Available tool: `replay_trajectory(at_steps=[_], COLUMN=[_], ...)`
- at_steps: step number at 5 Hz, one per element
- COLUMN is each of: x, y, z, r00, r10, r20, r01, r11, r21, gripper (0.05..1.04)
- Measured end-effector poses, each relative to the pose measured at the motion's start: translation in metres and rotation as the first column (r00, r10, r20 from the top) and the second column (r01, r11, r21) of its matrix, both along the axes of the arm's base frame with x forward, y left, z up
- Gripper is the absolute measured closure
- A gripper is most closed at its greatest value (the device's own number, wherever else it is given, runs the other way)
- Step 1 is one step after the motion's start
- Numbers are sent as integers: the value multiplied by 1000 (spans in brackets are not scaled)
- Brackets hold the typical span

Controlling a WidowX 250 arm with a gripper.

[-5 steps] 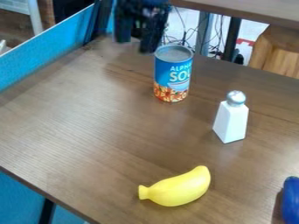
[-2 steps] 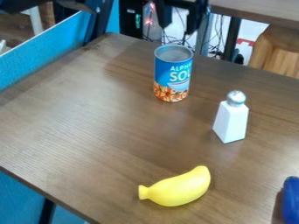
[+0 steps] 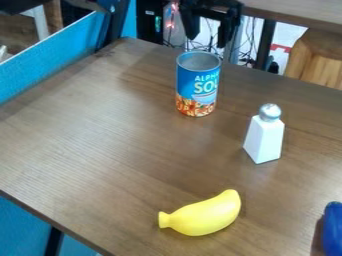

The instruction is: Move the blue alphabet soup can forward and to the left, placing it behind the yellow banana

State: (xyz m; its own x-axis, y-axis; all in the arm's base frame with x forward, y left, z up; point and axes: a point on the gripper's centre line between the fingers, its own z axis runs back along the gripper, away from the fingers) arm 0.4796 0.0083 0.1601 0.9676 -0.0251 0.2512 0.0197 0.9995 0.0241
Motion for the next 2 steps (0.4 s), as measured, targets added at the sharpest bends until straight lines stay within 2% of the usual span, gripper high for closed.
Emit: replay_trajectory(at_steps=[1,2], x=[14,15], y=[-4,-6], z=[-15,-20], r00=[1000,996], r10=[22,79], r20=[-17,-31], r01=[-22,-81], r11=[999,995], r21=[-36,-58], gripper=[84,84])
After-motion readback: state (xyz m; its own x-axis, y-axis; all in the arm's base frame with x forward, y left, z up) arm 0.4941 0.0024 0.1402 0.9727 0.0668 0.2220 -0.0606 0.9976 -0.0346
